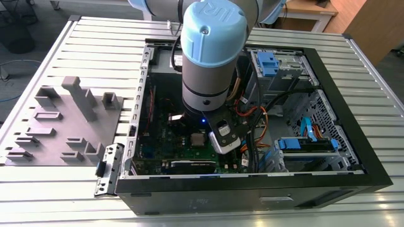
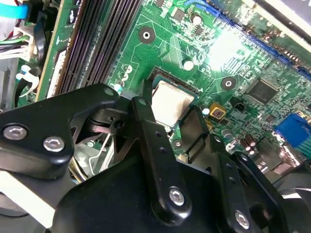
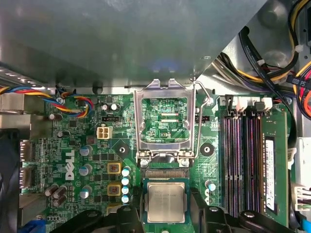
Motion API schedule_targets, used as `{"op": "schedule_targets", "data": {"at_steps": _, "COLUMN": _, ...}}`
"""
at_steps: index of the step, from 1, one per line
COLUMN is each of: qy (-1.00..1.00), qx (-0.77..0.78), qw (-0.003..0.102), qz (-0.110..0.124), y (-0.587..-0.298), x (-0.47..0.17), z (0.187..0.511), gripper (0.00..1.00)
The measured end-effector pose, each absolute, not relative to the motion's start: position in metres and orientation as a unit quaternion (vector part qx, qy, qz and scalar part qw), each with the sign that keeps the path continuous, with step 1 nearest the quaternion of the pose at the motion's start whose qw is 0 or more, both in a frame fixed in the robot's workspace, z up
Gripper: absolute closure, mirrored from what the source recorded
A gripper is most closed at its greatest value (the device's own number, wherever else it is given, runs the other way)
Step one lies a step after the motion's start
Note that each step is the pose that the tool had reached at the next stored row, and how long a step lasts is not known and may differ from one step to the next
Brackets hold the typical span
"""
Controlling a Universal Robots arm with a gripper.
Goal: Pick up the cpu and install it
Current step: 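Place the cpu into insertion slot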
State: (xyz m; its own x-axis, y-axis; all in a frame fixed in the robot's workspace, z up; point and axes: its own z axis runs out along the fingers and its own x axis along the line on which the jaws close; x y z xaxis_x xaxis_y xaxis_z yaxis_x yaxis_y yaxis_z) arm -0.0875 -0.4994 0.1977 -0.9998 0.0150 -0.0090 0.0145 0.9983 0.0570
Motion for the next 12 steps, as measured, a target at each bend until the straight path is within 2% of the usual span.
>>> {"op": "schedule_targets", "data": {"at_steps": 12, "qy": 1.000, "qx": 0.007, "qw": 0.005, "qz": 0.029, "y": -0.4994, "x": -0.0875, "z": 0.1914, "gripper": 0.53}}
